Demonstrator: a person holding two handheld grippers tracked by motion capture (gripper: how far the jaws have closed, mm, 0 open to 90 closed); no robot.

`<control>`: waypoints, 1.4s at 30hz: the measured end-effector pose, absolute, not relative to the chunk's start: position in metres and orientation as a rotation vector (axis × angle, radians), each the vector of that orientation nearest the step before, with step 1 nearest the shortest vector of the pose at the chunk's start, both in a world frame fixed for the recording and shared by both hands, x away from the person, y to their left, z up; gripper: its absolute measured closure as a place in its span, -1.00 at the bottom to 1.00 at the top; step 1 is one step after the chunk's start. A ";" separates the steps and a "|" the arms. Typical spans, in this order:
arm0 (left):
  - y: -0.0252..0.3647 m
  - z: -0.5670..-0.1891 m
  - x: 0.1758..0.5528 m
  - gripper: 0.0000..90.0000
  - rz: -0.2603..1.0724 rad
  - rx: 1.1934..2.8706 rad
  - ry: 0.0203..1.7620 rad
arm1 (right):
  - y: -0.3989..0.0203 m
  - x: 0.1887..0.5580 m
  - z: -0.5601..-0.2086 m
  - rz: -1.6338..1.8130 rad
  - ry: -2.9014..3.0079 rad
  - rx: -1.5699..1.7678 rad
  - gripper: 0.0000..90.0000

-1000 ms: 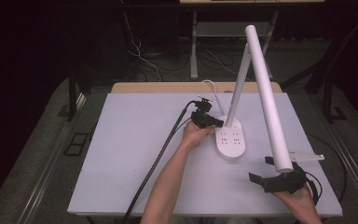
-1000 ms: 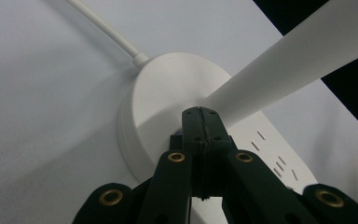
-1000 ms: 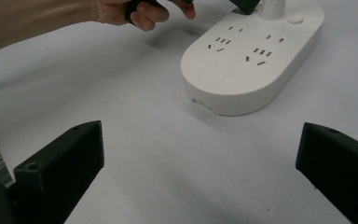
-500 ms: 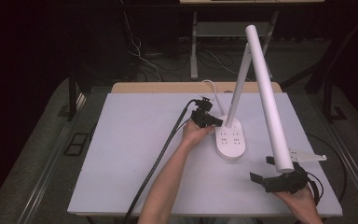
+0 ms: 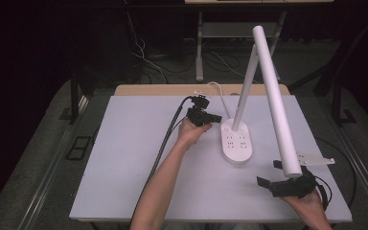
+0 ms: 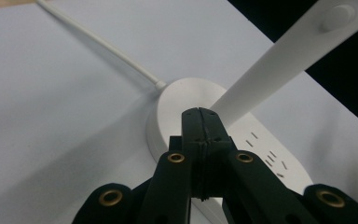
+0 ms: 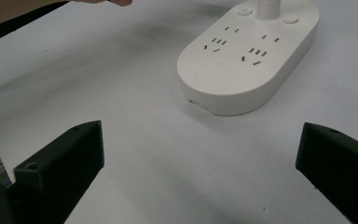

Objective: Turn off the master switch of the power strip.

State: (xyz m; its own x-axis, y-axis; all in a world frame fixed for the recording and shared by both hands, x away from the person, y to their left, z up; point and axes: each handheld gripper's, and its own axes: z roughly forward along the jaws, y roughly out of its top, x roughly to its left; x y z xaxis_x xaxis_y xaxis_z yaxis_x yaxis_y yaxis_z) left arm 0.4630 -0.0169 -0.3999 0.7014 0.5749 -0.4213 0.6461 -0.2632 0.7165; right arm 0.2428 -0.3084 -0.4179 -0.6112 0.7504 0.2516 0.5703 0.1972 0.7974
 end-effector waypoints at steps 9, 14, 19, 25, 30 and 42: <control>0.001 -0.385 0.454 0.77 -0.052 1.930 0.915 | -0.308 0.243 -0.418 1.376 2.272 1.285 -1.00; 0.015 -0.376 0.448 0.63 -0.026 1.967 0.852 | -0.306 0.244 -0.419 1.375 2.277 1.281 -0.99; 0.024 -0.368 0.441 0.27 -0.021 1.966 0.829 | -0.305 0.243 -0.419 1.373 2.279 1.282 -0.99; 0.034 -0.361 0.430 -0.41 -0.023 1.983 0.798 | -0.305 0.244 -0.419 1.372 2.278 1.280 -0.99; 0.044 -0.359 0.418 -0.96 -0.041 1.986 0.787 | -0.304 0.244 -0.419 1.373 2.278 1.278 -1.00; 0.077 -0.352 0.382 -1.00 0.027 1.967 0.768 | -0.303 0.244 -0.419 1.369 2.278 1.280 -1.00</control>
State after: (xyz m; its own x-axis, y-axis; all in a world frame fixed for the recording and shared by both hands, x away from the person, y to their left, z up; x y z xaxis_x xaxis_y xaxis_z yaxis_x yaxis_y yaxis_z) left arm 0.3821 0.0773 -0.3524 0.7994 0.5240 -0.2940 0.5023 -0.3142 0.8056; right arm 0.2438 -0.3033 -0.4192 -0.6087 0.7523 0.2521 0.5756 0.2001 0.7929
